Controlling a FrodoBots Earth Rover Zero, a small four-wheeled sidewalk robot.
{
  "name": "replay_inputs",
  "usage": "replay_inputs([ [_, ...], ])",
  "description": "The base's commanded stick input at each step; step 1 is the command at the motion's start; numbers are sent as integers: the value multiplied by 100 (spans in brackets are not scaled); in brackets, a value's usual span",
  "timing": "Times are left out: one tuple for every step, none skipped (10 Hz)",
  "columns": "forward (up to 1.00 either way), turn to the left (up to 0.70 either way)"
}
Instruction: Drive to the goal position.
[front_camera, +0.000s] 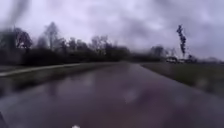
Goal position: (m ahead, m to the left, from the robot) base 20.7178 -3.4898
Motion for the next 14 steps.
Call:
replay_inputs([
  [70, -35],
  [70, -35],
  [70, -24],
  [70, 0],
  [70, 0],
  [70, 0],
  [70, 0],
  [70, 0],
  [70, 0],
  [70, 0],
  [70, 0],
  [70, 0],
  [70, 0],
  [70, 0],
])
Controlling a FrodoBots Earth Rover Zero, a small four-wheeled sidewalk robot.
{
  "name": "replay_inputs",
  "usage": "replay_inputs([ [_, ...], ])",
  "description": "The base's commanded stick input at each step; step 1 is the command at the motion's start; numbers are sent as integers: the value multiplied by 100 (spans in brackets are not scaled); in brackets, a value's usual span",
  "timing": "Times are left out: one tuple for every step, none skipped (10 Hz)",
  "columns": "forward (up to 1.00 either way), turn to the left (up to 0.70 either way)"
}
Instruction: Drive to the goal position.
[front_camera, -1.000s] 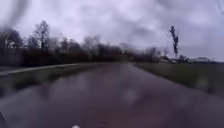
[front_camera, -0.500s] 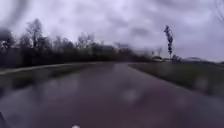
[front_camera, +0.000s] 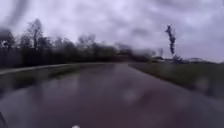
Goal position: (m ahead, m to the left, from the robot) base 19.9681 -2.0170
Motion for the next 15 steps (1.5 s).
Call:
replay_inputs([
  [70, 0],
  [70, 0],
  [70, 0],
  [70, 0],
  [70, 0],
  [70, 0],
  [70, 0],
  [70, 0],
  [70, 0],
  [70, 0],
  [70, 0],
  [70, 0],
  [70, 0],
  [70, 0],
  [70, 0],
])
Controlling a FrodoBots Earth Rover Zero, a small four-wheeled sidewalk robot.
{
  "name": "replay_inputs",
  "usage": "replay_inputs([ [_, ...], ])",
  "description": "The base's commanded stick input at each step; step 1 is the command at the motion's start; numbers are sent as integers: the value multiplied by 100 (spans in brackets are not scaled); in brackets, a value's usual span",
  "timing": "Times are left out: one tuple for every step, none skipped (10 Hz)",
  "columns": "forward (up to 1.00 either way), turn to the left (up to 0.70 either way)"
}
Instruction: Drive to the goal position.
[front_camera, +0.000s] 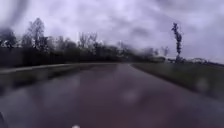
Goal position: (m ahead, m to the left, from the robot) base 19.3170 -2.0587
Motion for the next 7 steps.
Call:
replay_inputs([
  [70, 0],
  [70, 0],
  [70, 0],
  [70, 0],
  [70, 0],
  [70, -1],
  [70, -2],
])
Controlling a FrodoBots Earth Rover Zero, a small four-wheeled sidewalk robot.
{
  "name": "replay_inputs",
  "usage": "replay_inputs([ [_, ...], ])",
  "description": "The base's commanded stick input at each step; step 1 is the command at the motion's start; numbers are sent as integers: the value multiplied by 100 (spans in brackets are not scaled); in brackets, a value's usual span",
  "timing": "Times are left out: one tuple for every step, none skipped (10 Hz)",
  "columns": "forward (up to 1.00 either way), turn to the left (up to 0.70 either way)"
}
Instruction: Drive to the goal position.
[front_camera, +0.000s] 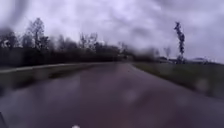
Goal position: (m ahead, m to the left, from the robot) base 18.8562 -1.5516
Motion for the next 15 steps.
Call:
replay_inputs([
  [70, -2],
  [70, -3],
  [70, -4],
  [70, -5],
  [70, -5],
  [70, -5],
  [70, -6],
  [70, -7],
  [70, -9],
  [70, -14],
  [70, -16],
  [70, -17],
  [70, -17],
  [70, -18],
  [70, -18],
])
